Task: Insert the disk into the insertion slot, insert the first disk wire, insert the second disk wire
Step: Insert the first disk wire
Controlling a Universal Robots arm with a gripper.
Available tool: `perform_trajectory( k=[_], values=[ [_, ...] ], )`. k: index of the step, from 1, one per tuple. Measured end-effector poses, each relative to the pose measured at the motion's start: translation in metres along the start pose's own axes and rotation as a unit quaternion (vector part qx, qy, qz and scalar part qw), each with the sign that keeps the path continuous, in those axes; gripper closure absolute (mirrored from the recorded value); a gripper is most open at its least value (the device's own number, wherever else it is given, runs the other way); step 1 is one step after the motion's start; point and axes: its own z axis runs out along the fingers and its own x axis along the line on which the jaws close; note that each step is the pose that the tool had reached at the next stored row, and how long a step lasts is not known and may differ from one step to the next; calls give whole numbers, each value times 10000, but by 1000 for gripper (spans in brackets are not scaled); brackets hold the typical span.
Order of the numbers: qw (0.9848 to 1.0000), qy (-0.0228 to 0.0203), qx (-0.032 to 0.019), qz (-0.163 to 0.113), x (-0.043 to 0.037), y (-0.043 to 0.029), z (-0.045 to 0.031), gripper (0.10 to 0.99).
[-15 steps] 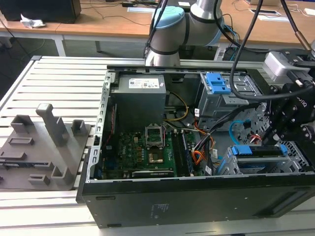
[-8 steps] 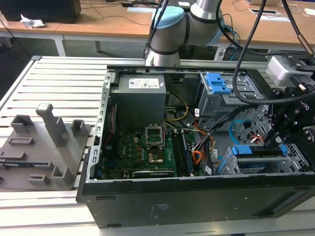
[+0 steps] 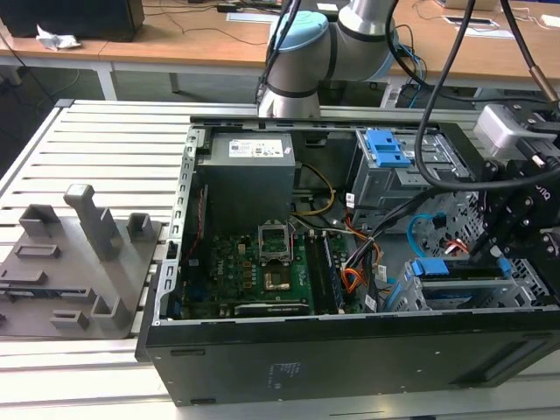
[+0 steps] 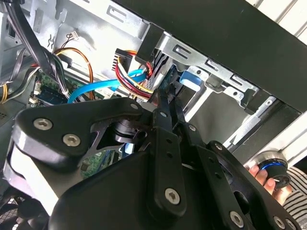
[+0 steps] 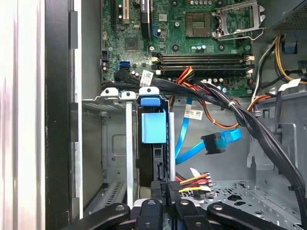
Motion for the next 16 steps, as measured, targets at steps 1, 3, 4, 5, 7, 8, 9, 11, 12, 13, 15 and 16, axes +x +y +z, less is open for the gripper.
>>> perform_trajectory(
  k=[1,3,4,5,7,8,9,11,12,13,15,16],
  values=[
    [10000,-1,0,0,1,-1,6,918],
    [10000,3,1,0,2,-3,21,918],
    [10000,5,0,0,2,-4,30,918],
    [10000,1,0,0,2,-4,35,918],
    [10000,0,0,0,2,-4,36,918],
    [10000,-7,0,-1,1,-5,41,918],
    [10000,-11,0,-1,2,-5,47,918],
    [10000,0,0,0,2,-4,37,839],
    [10000,-1,0,0,2,-4,38,839],
    [10000,-1,0,0,2,-4,38,839],
    [10000,1,0,0,2,-3,20,839],
    [10000,-1,0,0,3,-3,6,839]
  ],
)
